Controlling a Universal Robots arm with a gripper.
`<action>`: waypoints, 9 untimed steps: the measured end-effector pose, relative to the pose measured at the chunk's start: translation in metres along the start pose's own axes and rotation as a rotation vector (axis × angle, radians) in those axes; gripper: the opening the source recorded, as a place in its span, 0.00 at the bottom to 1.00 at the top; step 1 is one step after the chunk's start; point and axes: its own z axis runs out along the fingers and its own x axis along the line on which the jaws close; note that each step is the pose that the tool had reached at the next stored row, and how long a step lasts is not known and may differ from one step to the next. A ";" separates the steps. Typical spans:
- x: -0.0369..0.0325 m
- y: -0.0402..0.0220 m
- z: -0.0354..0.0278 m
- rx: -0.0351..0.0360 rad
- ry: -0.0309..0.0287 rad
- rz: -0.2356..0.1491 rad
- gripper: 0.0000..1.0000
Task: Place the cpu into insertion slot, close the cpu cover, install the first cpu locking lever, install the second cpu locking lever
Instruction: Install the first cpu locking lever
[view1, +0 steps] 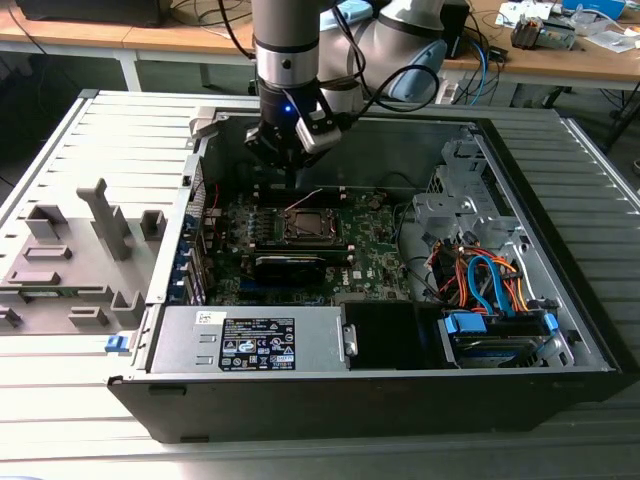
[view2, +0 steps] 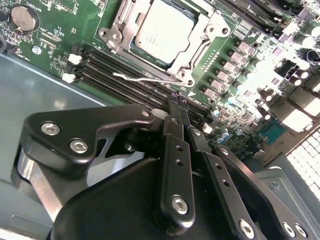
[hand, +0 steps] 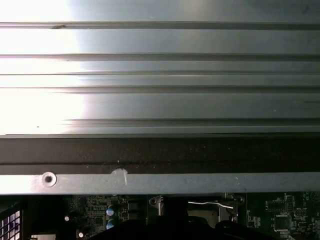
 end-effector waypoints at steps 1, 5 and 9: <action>-0.0004 0.0000 0.0000 0.0000 0.0000 0.000 0.11; -0.0030 0.0000 0.0004 0.0000 0.0000 0.000 0.11; -0.0051 0.0000 0.0008 0.0000 0.0000 0.000 0.11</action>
